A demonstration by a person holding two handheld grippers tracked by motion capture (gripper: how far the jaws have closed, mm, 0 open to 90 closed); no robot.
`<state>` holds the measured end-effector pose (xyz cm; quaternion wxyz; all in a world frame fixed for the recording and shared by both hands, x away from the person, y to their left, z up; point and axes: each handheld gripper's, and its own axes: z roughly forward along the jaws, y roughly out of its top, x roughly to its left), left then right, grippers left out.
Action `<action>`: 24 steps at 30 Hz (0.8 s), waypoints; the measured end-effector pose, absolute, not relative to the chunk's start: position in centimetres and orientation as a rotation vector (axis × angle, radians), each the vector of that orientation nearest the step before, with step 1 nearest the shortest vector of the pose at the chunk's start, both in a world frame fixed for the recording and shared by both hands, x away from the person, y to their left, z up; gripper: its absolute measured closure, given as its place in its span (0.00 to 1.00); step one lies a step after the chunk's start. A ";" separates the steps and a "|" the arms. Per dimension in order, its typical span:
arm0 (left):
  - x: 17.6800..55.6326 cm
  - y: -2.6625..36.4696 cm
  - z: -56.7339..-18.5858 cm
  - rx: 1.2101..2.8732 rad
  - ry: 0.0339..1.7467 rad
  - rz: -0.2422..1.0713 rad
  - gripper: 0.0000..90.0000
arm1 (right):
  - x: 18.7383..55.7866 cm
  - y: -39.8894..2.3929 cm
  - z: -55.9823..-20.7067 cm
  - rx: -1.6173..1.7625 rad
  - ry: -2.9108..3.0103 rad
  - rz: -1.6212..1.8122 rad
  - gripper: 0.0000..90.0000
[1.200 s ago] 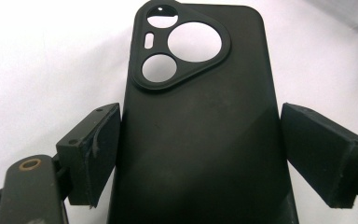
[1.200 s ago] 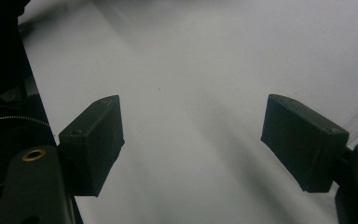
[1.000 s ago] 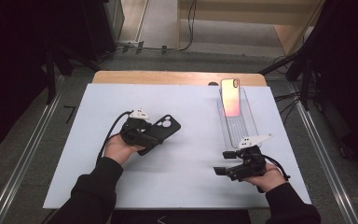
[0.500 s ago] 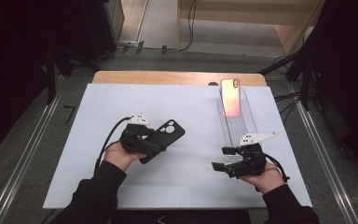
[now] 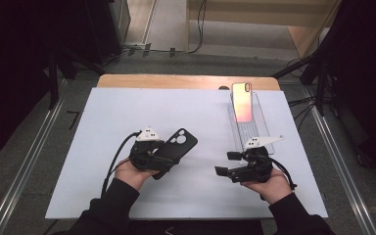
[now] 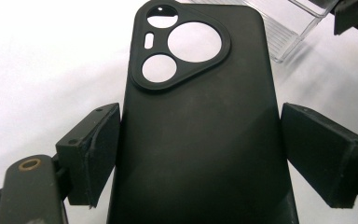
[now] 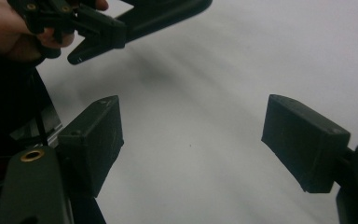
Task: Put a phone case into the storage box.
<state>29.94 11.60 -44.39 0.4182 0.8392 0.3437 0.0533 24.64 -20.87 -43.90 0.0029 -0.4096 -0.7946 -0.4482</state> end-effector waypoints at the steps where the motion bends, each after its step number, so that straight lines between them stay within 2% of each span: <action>1: 29.7 11.4 -44.5 2.099 0.867 0.142 0.17 | 24.7 -20.7 -43.8 -1.283 -2.495 -1.409 0.21; 24: 27.9 9.9 -46.7 1.872 0.859 0.320 0.17 | 26.6 -18.0 -42.0 -1.352 -2.446 -1.463 0.21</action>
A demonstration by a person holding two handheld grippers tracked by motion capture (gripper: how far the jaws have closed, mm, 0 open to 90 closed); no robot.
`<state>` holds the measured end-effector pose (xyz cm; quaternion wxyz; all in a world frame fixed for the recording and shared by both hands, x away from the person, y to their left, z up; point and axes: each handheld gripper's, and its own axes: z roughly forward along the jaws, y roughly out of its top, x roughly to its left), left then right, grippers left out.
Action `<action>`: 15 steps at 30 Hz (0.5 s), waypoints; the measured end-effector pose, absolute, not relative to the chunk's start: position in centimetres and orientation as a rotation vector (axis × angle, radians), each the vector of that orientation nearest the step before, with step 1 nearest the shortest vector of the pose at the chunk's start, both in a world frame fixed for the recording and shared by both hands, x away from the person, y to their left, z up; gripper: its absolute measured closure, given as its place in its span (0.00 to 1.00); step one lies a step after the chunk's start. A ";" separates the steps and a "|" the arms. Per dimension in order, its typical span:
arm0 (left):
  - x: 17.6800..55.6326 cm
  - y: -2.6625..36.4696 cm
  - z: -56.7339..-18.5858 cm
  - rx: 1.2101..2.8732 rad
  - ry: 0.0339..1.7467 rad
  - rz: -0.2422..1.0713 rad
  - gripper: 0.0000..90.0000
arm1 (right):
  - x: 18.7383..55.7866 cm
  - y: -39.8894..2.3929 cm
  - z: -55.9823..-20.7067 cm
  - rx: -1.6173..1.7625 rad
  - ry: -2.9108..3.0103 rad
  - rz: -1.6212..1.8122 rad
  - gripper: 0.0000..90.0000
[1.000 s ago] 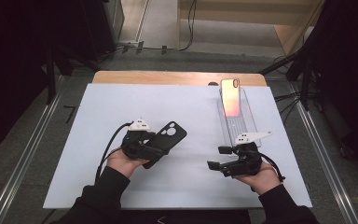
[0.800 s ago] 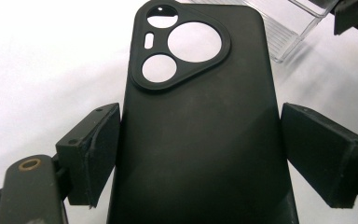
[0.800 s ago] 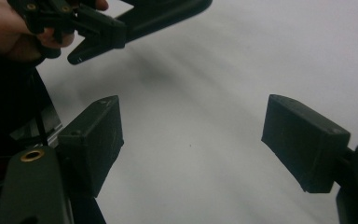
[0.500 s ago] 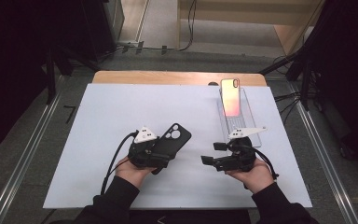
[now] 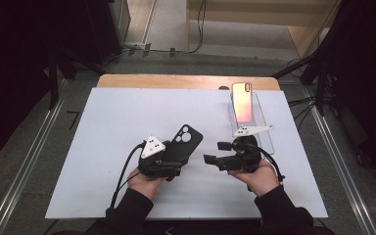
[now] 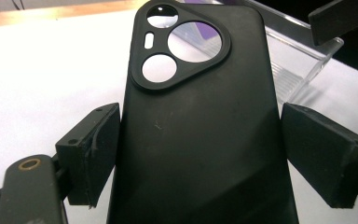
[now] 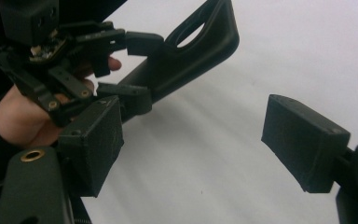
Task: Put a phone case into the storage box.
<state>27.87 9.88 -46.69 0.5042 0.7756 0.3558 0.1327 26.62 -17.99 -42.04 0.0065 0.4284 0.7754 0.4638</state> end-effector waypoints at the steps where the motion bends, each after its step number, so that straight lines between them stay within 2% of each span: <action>1: 27.9 9.9 -46.8 1.859 0.861 0.321 0.17 | 26.8 -17.8 -42.0 1.345 2.421 1.452 0.21; 15: 27.7 10.0 -47.3 1.779 0.827 0.386 0.17 | 29.0 -16.3 -41.0 1.369 2.428 1.459 0.21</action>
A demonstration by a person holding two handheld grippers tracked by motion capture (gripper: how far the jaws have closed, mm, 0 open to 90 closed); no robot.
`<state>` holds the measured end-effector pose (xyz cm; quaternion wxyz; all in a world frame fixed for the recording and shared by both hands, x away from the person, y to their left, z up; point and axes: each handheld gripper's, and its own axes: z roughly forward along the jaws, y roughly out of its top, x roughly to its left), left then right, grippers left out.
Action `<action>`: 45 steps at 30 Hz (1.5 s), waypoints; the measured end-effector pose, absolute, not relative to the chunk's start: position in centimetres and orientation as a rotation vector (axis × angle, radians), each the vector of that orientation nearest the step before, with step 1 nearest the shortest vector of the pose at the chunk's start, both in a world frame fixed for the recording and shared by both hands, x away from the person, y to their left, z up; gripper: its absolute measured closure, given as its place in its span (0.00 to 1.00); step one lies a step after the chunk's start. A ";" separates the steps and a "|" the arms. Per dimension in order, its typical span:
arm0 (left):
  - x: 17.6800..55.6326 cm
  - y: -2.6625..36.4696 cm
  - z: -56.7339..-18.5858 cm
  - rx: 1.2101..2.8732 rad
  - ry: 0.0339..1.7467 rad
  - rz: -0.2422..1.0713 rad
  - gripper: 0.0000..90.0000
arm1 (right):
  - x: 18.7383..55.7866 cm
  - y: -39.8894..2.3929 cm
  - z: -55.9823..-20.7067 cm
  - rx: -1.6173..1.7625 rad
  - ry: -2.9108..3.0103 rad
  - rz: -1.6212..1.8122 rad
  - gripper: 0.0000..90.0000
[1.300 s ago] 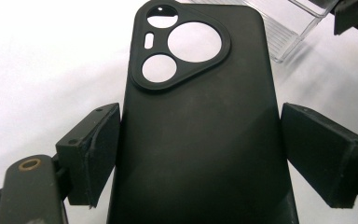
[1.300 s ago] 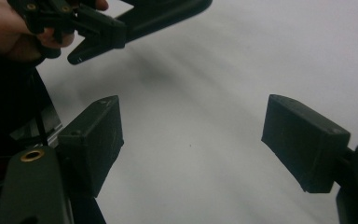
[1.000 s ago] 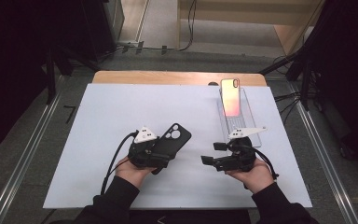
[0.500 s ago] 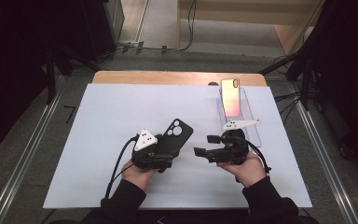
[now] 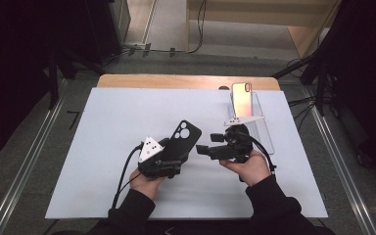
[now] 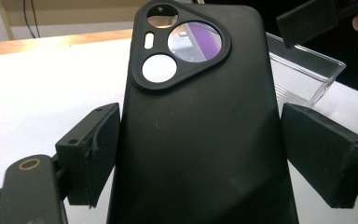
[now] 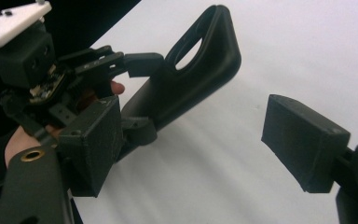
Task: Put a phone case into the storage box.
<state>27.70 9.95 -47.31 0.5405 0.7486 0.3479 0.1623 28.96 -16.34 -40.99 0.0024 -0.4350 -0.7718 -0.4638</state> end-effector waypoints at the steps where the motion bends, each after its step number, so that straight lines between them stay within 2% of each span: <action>1: 27.7 9.9 -47.3 1.780 0.823 0.384 0.17 | 29.1 -16.3 -41.0 -1.367 -2.416 -1.457 0.21; 8: 27.3 9.8 -47.5 1.718 0.802 0.374 0.17 | 30.2 -16.1 -40.8 -1.386 -2.386 -1.456 0.21; 26: 27.2 9.6 -47.4 1.705 0.808 0.359 0.16 | 32.5 -14.5 -41.6 -1.413 -2.312 -1.438 0.26; 32: 27.1 9.6 -47.4 1.706 0.808 0.358 0.16 | 33.4 -14.4 -42.1 -1.426 -2.210 -1.418 0.41; 38: 27.1 9.4 -47.6 1.711 0.808 0.334 0.16 | 33.9 -14.9 -42.2 -1.437 -2.089 -1.388 0.72; 45: 27.1 9.4 -47.6 1.693 0.796 0.318 0.16 | 33.9 -15.3 -41.9 -1.406 -1.962 -1.425 0.82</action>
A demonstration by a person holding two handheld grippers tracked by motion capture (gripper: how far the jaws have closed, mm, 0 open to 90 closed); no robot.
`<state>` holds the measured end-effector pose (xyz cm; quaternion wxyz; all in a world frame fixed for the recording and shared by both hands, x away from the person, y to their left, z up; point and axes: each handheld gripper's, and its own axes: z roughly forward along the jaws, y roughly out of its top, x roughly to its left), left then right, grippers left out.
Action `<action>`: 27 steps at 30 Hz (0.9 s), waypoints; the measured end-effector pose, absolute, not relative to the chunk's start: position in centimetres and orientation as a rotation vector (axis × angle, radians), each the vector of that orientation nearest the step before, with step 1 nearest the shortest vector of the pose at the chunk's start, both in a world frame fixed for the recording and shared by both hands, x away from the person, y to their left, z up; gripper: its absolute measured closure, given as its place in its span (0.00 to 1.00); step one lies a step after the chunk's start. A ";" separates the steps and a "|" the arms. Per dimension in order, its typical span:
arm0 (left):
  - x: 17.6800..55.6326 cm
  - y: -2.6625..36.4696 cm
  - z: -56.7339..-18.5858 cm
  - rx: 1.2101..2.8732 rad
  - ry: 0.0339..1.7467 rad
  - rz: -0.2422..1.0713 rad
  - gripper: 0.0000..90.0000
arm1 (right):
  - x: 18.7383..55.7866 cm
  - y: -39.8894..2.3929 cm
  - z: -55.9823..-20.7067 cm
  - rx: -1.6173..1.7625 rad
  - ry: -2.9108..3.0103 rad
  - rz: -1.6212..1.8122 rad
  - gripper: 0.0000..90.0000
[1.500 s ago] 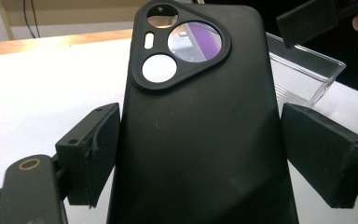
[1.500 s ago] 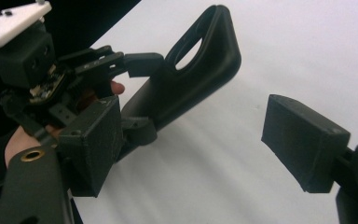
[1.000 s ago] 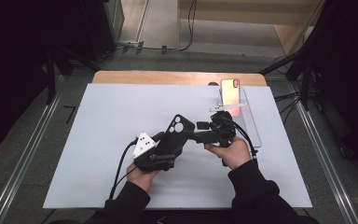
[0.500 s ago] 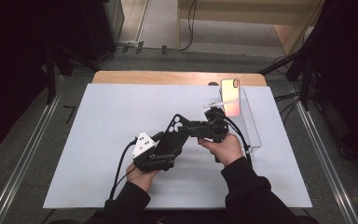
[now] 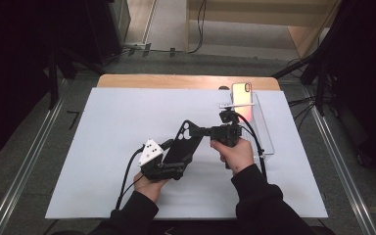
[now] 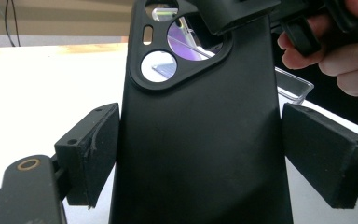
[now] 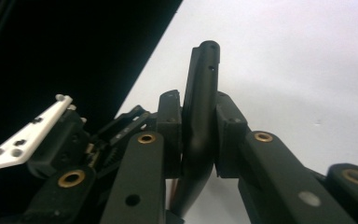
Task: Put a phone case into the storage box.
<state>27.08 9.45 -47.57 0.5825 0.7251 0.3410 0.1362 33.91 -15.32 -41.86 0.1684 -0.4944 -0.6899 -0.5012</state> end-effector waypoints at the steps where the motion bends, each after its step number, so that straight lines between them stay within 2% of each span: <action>1: 27.1 9.4 -47.6 1.693 0.795 0.318 0.16 | 33.9 -15.3 -41.8 -1.401 -1.957 -1.427 0.83; 8: 26.9 9.4 -47.2 1.688 0.773 0.331 0.15 | 33.5 -15.2 -41.0 -1.372 -1.946 -1.444 0.86; 13: 27.0 9.4 -46.6 1.694 0.794 0.289 0.16 | 33.3 -15.3 -40.4 -1.356 -1.951 -1.470 0.87; 27: 27.7 9.5 -44.9 1.836 0.857 0.194 0.16 | 32.6 -15.6 -39.1 -1.366 -2.117 -1.484 0.88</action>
